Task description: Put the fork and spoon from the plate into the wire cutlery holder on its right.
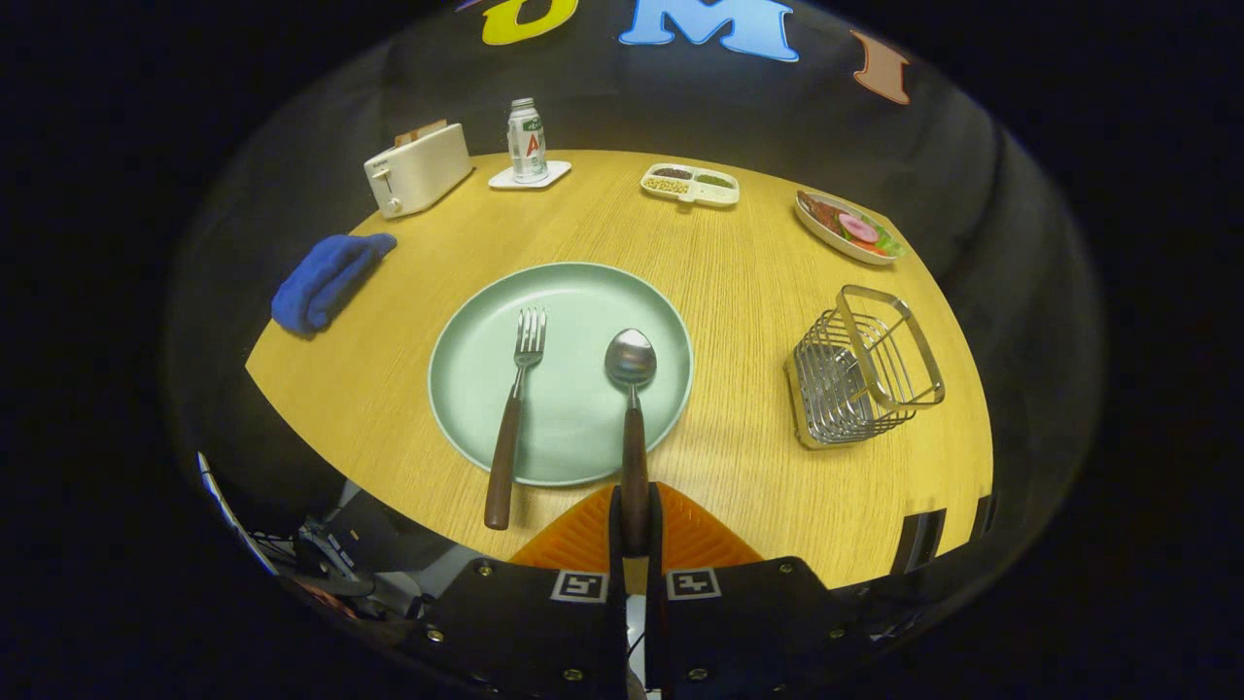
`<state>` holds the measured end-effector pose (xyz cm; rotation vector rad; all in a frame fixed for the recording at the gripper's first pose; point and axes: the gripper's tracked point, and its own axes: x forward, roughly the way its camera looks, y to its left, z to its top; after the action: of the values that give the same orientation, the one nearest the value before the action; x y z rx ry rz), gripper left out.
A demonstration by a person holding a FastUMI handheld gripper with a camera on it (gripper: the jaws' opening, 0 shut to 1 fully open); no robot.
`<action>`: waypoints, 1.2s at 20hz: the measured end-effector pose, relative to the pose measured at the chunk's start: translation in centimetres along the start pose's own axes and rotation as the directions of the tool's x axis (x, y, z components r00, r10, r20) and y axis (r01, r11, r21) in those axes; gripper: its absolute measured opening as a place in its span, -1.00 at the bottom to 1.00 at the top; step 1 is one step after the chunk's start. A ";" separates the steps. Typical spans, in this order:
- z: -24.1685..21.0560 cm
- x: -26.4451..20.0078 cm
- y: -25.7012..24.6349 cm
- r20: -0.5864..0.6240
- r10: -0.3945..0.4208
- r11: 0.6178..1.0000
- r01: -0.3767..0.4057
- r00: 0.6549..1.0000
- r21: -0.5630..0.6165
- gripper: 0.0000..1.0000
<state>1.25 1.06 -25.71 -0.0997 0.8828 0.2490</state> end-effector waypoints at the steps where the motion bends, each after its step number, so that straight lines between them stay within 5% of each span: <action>1: 0.4 -0.4 -0.1 0.006 0.011 1.000 -0.011 1.000 0.002 -0.85; 13: 4.4 -7.4 -3.8 0.001 0.117 0.993 -0.117 0.993 0.001 -0.96; 24: 5.2 -12.6 -12.9 -0.065 -0.017 0.998 0.013 0.998 -0.064 -0.95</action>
<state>0.76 -12.61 -12.84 -0.1746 0.9391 0.2614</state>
